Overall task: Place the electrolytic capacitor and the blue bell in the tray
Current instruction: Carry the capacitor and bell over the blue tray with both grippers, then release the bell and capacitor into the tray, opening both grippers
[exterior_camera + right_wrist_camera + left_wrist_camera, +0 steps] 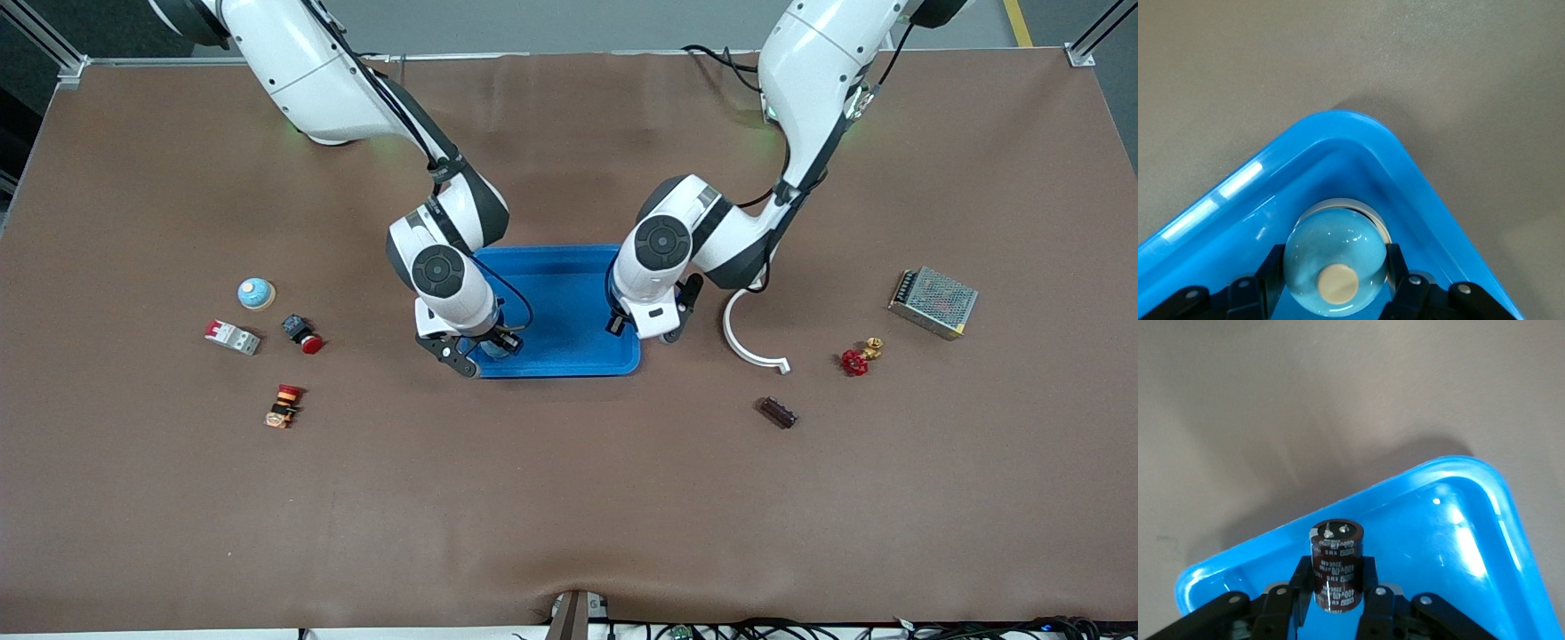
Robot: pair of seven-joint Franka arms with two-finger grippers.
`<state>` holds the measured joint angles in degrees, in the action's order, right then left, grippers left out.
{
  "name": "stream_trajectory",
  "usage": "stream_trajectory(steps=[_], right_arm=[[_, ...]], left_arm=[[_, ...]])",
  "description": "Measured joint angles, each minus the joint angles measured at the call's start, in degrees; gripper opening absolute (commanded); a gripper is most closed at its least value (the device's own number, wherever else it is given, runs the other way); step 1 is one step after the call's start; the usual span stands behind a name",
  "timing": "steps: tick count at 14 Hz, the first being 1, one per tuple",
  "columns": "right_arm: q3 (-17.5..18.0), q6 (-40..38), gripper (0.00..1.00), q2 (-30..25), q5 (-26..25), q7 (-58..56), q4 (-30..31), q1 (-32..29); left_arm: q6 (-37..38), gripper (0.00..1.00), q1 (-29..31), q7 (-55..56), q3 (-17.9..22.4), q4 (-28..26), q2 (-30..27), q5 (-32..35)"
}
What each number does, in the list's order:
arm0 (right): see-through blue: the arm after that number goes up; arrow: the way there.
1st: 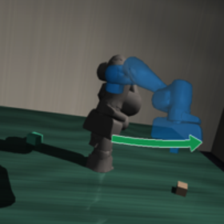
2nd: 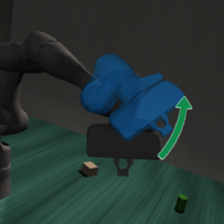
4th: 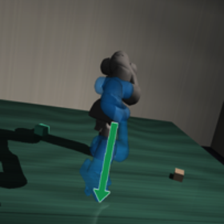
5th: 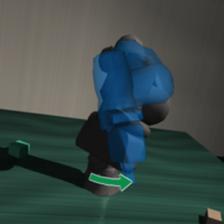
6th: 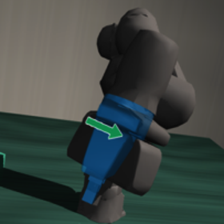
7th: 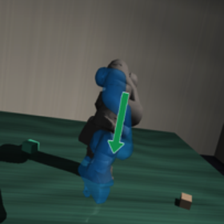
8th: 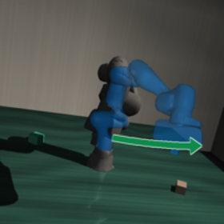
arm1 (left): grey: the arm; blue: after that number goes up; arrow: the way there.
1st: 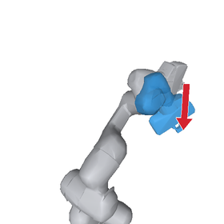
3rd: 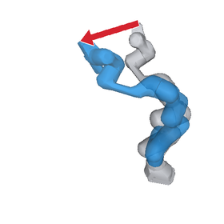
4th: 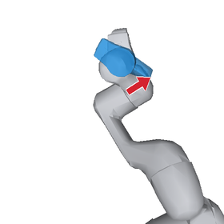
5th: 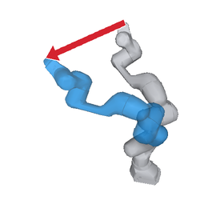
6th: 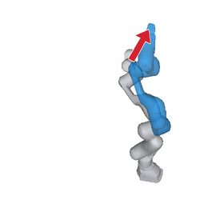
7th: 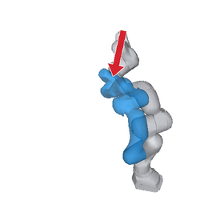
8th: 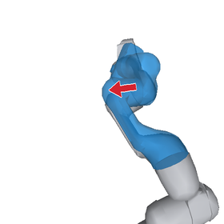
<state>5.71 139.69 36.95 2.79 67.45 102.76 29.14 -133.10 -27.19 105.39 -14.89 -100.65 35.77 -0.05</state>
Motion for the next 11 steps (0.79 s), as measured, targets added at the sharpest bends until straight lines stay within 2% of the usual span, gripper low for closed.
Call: stream_trajectory(steps=[7, 9, 11], right_arm=[[-0.14, -0.27, 1.00, 0.03, -0.79, 2.61, -0.47, 0.63], [-0.61, -7.34, 1.00, -0.80, -0.84, -0.22, -2.79, 0.23], [-1.04, -19.73, 1.00, -1.91, -0.82, -5.44, -8.06, -1.63]], left_arm=[[-0.45, 0.00, -2.57, 2.99, -0.07, 0.86, 1.82, -3.34], [-0.44, 0.00, -2.81, 3.13, -0.06, 0.85, 2.02, -3.39], [-0.42, 0.00, -3.23, 4.48, -0.07, 0.80, 2.59, -3.42]])
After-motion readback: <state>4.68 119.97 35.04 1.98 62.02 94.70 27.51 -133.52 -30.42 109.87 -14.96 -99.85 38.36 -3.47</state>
